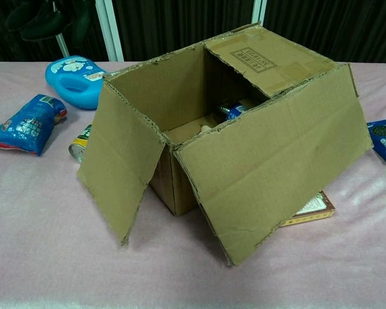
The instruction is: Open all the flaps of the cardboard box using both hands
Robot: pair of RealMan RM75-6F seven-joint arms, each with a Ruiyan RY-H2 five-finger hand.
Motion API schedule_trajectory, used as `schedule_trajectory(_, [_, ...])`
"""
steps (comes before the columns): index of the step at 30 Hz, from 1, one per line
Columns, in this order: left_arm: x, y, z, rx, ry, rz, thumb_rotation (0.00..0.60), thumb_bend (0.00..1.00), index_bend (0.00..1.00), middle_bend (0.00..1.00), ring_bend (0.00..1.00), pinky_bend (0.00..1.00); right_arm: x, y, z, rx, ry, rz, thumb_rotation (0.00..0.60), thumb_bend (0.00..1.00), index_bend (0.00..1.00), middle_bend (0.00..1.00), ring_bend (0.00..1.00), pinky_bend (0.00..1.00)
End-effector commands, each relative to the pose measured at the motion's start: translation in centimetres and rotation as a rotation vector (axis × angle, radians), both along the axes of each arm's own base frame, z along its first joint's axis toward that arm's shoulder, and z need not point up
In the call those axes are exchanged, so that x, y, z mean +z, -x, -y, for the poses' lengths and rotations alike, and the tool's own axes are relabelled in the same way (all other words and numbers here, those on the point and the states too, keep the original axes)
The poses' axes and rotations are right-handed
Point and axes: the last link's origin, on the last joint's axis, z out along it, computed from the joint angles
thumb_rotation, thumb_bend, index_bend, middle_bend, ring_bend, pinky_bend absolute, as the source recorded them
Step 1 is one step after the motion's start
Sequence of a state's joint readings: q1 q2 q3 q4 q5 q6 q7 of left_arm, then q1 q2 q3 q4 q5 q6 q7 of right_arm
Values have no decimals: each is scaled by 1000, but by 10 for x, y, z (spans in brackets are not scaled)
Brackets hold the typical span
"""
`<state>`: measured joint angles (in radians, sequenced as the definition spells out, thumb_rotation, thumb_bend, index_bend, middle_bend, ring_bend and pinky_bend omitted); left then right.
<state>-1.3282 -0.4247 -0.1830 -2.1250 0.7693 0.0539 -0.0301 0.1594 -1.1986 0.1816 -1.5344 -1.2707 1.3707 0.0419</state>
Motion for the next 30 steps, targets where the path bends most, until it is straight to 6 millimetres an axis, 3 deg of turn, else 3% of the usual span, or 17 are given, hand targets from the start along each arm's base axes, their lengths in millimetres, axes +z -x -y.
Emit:
schedule_trajectory(1, [-4,35,3,35,-154,137,600,429,217,306,199,283,1,0,0,-3,0,-2,600,508,50,14,0,207])
schedule_trajectory(3, [-4,62,4,40,-292,198,600,353,155,199,109,190,2,-1,0,-3,4,-7,600,507,50,14,0,207])
schedule_trajectory(6, [-12,103,12,-28,-542,239,600,303,106,114,40,121,6,-5,2,5,9,-17,600,503,50,13,0,207])
schedule_trajectory(10, [-24,134,22,-31,-675,236,600,270,19,28,0,44,8,-9,5,19,5,-36,600,480,50,14,0,207])
schedule_trajectory(18, [-40,198,41,32,-851,168,600,232,0,0,0,0,12,-26,20,92,-30,-112,600,444,48,9,0,207])
schedule_trajectory(24, [-55,243,57,82,-940,158,600,232,0,0,0,0,19,-62,55,249,-93,-230,600,417,34,0,0,207])
schedule_trajectory(30, [-63,268,65,112,-958,150,600,232,0,0,0,0,20,-120,98,472,-161,-381,600,417,33,0,0,207])
